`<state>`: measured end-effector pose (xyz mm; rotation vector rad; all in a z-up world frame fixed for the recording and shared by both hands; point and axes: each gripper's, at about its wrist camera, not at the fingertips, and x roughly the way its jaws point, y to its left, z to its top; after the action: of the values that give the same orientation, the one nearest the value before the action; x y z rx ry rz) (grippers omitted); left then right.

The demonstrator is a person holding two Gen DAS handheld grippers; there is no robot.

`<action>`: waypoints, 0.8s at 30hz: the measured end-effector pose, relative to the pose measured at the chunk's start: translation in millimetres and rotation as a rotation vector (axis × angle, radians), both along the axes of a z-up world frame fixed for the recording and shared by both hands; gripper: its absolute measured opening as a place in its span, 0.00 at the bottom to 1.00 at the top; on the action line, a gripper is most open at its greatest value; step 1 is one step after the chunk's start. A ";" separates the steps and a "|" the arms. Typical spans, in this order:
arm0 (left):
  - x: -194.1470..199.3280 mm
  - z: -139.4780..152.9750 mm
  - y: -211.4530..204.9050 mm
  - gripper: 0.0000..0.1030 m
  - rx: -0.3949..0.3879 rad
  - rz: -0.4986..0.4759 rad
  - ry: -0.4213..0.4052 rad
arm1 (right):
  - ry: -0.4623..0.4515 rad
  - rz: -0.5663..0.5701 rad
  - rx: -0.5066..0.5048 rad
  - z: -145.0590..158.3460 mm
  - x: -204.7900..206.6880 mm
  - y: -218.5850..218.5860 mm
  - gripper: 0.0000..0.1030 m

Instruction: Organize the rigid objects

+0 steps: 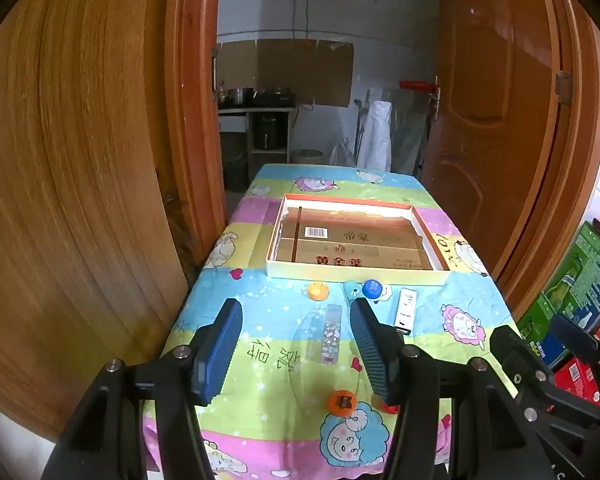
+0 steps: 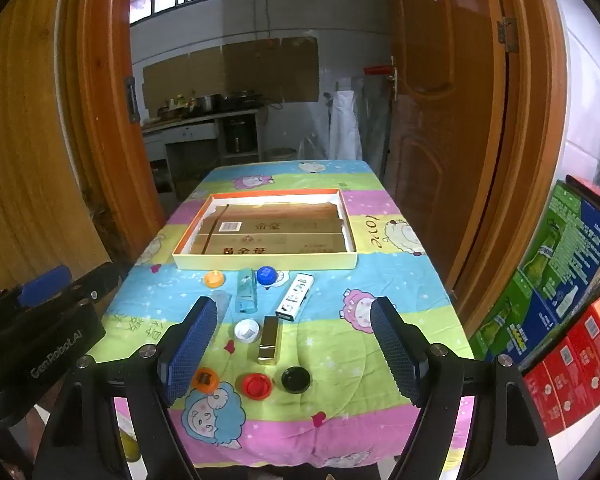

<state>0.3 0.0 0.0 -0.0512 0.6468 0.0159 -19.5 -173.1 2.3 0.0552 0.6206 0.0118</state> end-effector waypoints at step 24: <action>-5.2 0.2 -1.6 0.55 0.022 -0.025 -0.005 | -0.013 -0.009 -0.003 2.0 -1.3 1.0 0.78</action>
<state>-4.8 -1.6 0.1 -0.0224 0.6426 -0.0012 -20.9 -172.1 4.3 0.0548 0.6070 0.0023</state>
